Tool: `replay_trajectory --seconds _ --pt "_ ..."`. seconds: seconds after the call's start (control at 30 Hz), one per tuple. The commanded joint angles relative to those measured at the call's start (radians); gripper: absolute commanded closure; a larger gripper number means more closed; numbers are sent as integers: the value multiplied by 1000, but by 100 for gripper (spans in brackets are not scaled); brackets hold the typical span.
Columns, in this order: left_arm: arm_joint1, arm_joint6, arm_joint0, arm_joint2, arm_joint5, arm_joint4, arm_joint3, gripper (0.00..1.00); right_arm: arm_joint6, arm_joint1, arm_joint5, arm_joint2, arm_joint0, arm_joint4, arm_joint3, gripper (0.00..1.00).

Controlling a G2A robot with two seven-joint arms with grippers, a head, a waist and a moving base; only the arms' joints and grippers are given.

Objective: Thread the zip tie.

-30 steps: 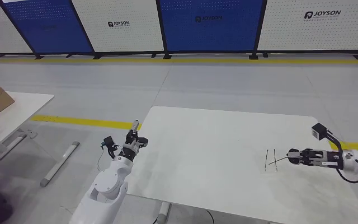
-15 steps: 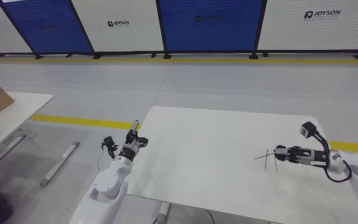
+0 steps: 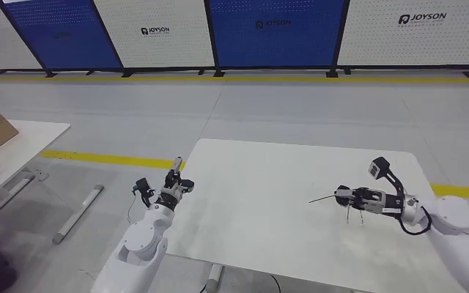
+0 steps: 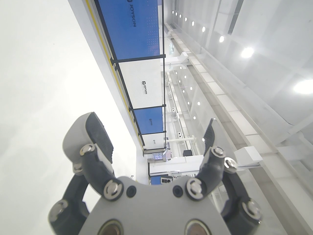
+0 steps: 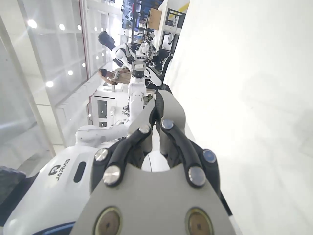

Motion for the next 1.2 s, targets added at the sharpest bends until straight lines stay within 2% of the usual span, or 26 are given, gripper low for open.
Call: replay_trajectory --seconds 0.0,0.03,0.13,0.2,0.3,0.37,0.4,0.47,0.67,0.77,0.83,0.9,0.97,1.0,1.07,1.17 --pt "2 -3 6 5 -34 88 -23 0 0 0 0 0 0 0 0 100" --pt "2 -5 15 15 -59 141 -47 0 0 0 0 0 0 0 0 100" --pt "2 -62 26 56 -93 212 -104 0 0 0 0 0 0 0 0 100" --pt "3 -111 23 95 -98 279 -132 0 0 0 0 0 0 0 0 100" --pt "4 -198 5 163 -90 358 -149 0 0 0 0 0 0 0 0 100" --pt "1 -202 -15 218 -80 414 -140 0 0 0 0 0 0 0 0 100" --pt "-2 -211 -29 244 -66 411 -131 0 0 0 0 0 0 0 0 100" --pt "-8 -172 -63 272 -47 415 -106 0 0 0 0 0 0 0 0 100" --pt "-8 -172 -63 272 -47 415 -106 0 0 0 0 0 0 0 0 100" --pt "-9 -173 -61 264 -56 379 -104 0 -55 -5 -44 27 -34 67 -12 100" --pt "-8 -173 -49 248 -80 344 -108 0 -78 -13 -76 24 -49 79 -32 100" --pt "-7 -219 -39 249 -101 313 -113 0 -101 -25 -97 9 -51 73 -45 100" --pt "-3 -354 -46 260 -113 243 -106 0 -123 -44 -109 -18 -44 66 -48 100" --pt "-2 -393 -58 261 -106 227 -96 0 -131 -53 -107 -32 -39 69 -44 100" --pt "-1 -435 -87 286 -82 240 -78 0 -148 -76 -100 -65 -23 75 -23 100" --pt "-7 -445 -134 360 -44 295 -51 0 -131 -109 -71 -111 4 87 18 100"
